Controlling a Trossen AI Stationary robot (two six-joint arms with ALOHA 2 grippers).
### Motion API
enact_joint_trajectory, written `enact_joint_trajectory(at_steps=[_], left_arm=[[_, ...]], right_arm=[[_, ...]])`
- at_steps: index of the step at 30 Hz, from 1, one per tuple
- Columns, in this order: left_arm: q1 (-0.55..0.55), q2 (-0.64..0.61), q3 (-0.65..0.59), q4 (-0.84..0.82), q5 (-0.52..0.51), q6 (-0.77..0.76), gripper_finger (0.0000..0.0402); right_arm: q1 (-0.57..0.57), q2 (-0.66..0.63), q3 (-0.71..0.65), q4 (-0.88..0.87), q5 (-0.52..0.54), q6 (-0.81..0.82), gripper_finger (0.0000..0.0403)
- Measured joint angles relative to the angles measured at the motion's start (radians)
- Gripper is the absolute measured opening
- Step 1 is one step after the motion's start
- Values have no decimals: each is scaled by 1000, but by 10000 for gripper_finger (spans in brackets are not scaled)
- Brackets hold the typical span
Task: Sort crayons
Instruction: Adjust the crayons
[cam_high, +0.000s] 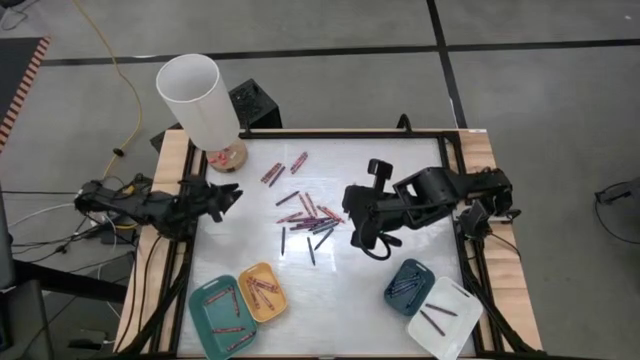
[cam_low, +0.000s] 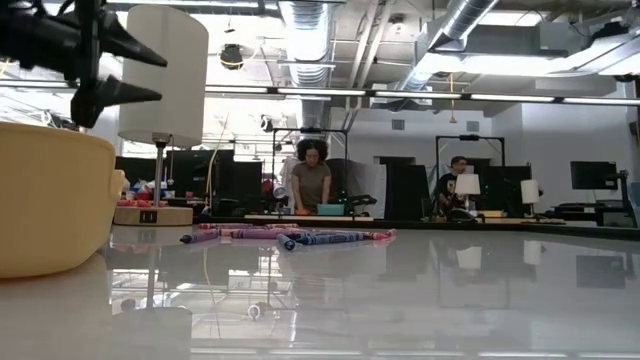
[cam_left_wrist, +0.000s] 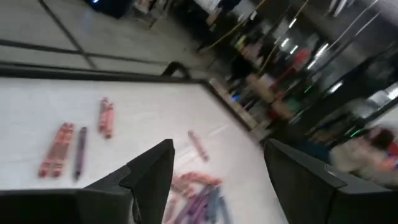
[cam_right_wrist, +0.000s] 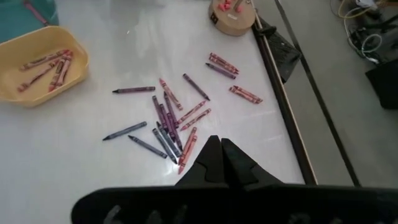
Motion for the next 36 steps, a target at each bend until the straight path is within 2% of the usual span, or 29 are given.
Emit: enact_joint_trajectory(at_steps=[5, 11, 14, 20, 23, 28, 31, 34, 36], left_arm=[[76, 251, 178, -221, 71, 3, 225], [227, 557, 390, -409, 316, 96, 220], [314, 695, 468, -492, 373, 164, 220], [526, 894, 555, -497, 447, 242, 219], [611, 979, 580, -484, 453, 249, 209], [679, 1125, 613, -436, 421, 200, 153], [678, 1206, 620, -400, 341, 127, 99], [673, 1278, 620, -337, 319, 74, 30], [668, 1318, 620, -301, 300, 51, 10]], right_arm=[[0, 0, 0, -1, 10, 35, 0], [0, 0, 0, -5, 10, 38, 0], [0, 0, 0, -5, 8, 52, 0], [33, 0, 0, -5, 4, 55, 0], [58, 0, 0, -5, 10, 70, 0], [96, 0, 0, -5, 26, 79, 0], [114, 4, 0, -6, 41, 91, 0], [133, 9, 0, -6, 69, 96, 0], [143, 16, 0, -6, 77, 96, 0]])
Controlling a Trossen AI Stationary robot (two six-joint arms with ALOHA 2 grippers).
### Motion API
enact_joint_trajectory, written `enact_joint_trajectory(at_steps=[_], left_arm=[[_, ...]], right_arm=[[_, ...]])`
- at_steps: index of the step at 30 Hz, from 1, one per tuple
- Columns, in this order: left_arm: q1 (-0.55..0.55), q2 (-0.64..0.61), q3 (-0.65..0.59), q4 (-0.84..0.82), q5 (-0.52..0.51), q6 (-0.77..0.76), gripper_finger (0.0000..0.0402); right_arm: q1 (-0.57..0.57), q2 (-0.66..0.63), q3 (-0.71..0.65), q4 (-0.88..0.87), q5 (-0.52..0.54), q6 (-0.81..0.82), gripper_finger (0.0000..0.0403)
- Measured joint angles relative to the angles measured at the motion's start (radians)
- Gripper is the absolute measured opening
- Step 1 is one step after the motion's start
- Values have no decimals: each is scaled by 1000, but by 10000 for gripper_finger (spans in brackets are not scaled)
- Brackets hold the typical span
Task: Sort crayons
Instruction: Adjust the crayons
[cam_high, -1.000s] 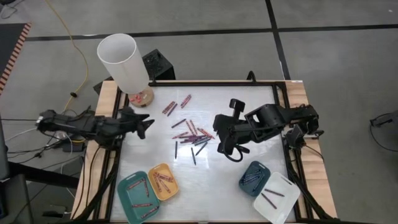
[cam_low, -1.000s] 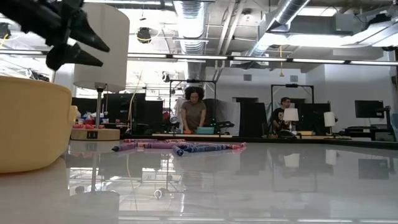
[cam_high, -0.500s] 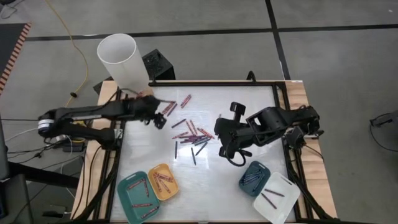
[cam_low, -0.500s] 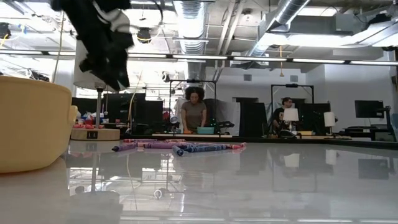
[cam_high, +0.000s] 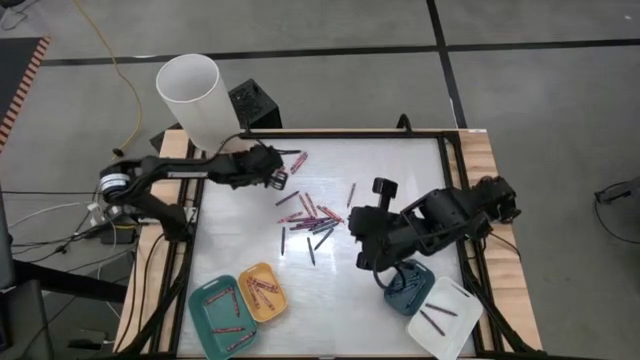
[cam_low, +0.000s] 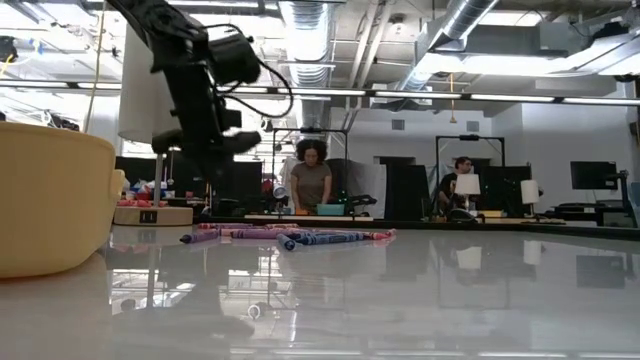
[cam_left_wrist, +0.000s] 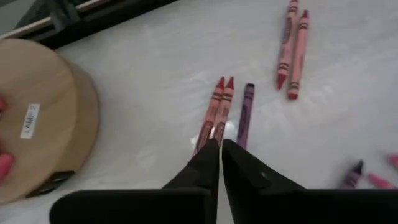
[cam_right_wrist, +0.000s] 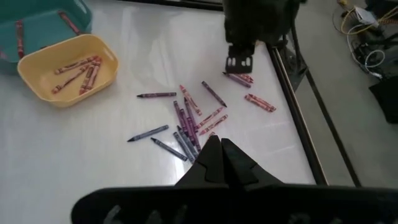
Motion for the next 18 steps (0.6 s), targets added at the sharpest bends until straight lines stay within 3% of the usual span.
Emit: enact_joint_trajectory(at_steps=[7, 14, 18], left_arm=[[-4, 96, 0, 29, -138, -112, 0], [-2, 185, -1, 53, -99, -245, 0], [-8, 214, -1, 66, -137, -322, 0]], right_arm=[[36, 15, -1, 1, 0, 7, 0], [78, 15, -1, 5, 37, 27, 0], [88, 14, -1, 6, 43, 41, 0]])
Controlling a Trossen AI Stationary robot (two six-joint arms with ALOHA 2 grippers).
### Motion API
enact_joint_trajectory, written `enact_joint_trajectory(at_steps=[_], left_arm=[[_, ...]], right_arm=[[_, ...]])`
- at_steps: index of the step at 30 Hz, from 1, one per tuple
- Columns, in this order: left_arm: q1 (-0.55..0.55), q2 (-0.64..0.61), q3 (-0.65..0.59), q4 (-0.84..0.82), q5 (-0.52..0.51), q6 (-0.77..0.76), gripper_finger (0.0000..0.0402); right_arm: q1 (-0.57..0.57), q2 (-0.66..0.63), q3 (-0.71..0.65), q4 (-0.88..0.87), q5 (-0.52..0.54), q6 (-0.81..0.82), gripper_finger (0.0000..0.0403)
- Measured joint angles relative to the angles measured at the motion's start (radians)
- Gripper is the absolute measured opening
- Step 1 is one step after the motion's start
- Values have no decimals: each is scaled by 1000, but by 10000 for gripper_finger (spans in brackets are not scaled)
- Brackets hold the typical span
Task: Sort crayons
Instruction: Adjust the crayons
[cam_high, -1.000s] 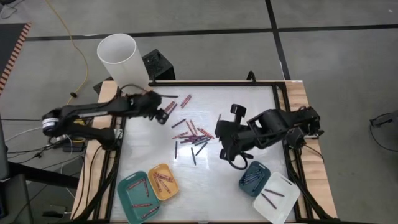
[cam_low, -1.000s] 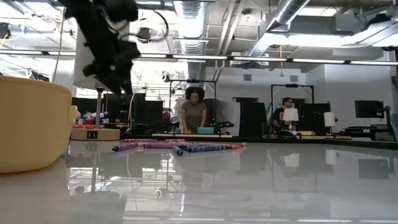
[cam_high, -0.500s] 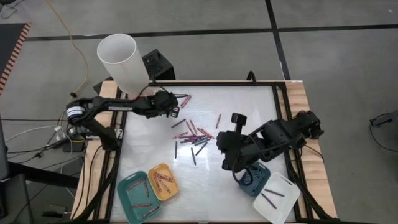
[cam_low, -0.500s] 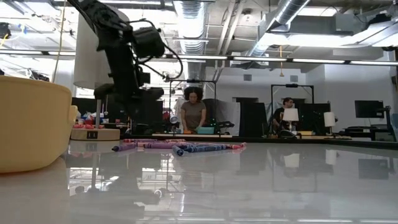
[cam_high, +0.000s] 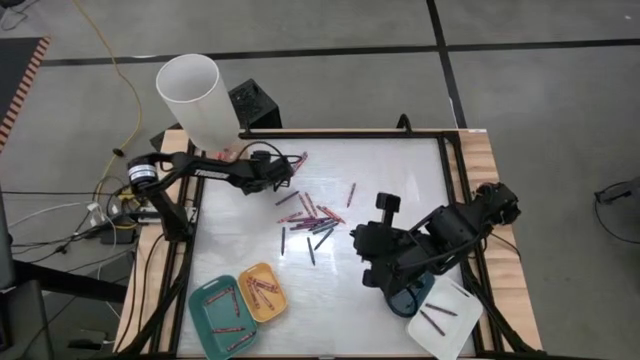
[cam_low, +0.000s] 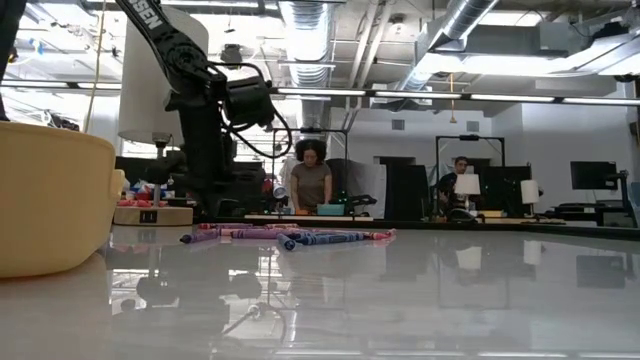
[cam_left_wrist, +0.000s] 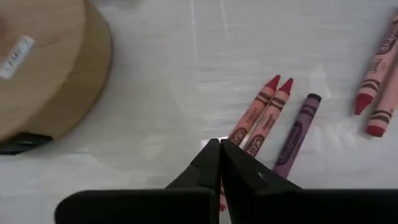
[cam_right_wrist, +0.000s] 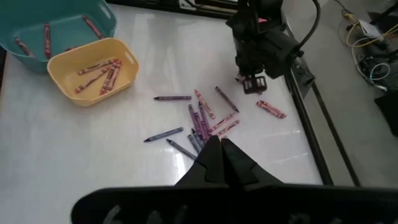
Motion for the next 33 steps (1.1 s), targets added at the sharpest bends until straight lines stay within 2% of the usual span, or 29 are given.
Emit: enact_joint_trajectory(at_steps=[8, 16, 25, 33], left_arm=[[17, 13, 0, 8, -16, -25, 0], [33, 13, 0, 6, 56, 3, 0], [15, 13, 0, 64, 195, 89, 0], [-87, 8, 0, 103, 302, 108, 0]], right_arm=[[34, 0, 0, 2, 8, 4, 0], [49, 0, 0, 5, 8, 9, 0], [55, 0, 1, 8, 8, 18, 0], [55, 0, 1, 12, 8, 19, 0]])
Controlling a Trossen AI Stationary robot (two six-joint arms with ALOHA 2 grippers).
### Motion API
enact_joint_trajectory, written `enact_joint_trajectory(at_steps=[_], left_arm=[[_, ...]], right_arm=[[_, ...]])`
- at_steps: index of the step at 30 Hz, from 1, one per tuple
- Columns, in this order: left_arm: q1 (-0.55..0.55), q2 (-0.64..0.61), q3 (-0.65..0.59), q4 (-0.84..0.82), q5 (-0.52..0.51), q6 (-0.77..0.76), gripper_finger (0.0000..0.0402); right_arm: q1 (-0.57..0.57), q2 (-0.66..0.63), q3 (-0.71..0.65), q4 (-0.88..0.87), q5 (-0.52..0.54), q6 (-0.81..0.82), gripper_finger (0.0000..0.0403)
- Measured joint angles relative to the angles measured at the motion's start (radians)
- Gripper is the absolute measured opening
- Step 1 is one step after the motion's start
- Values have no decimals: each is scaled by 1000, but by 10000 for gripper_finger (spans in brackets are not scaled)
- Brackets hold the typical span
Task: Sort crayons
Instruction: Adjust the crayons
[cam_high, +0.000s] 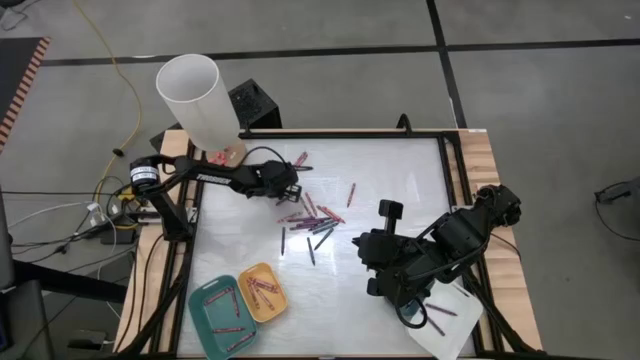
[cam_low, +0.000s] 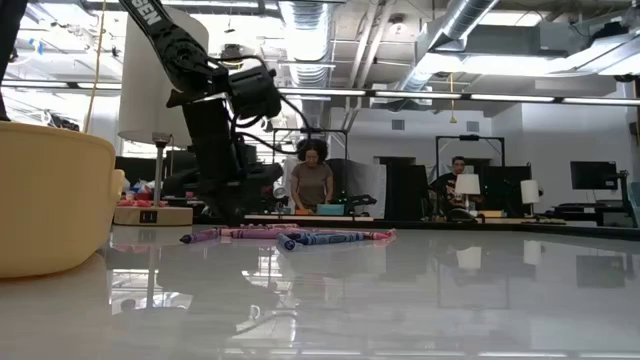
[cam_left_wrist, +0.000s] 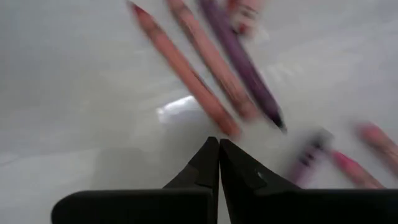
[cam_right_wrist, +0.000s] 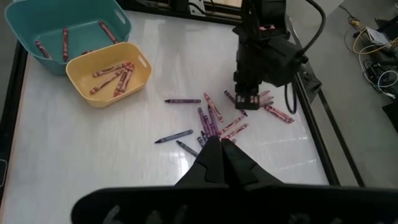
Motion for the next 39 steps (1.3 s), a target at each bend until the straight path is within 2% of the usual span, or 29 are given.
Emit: enact_joint_trajectory(at_steps=[2, 5, 11, 13, 16, 22, 29, 35, 39], left_arm=[[-40, -11, 0, 32, 24, -1, 0], [-81, -32, 9, 89, 1, 1, 0], [-54, -35, 125, 64, -262, 63, 0], [-24, -29, 156, 60, -308, 76, 0], [36, -17, 178, 64, -309, 100, 0], [122, 24, 179, 57, -225, 102, 0], [139, 127, 257, 51, -196, 103, 0], [148, 244, 386, -76, -202, 129, 0], [147, 287, 427, -124, -199, 125, 0]], right_arm=[[0, 0, 0, 0, 0, 0, 0], [0, 0, 0, 0, 0, 0, 0], [-8, 0, 0, -1, 1, 0, 0], [-8, 0, 0, -1, 2, 0, 0], [-8, -1, 0, -1, 2, 0, 0], [-8, -1, 0, -2, 4, 0, 0], [-8, -1, 0, -1, 8, 0, 0], [2, -1, 0, 10, 7, 3, 0], [15, -1, 0, 13, 7, 3, 0]])
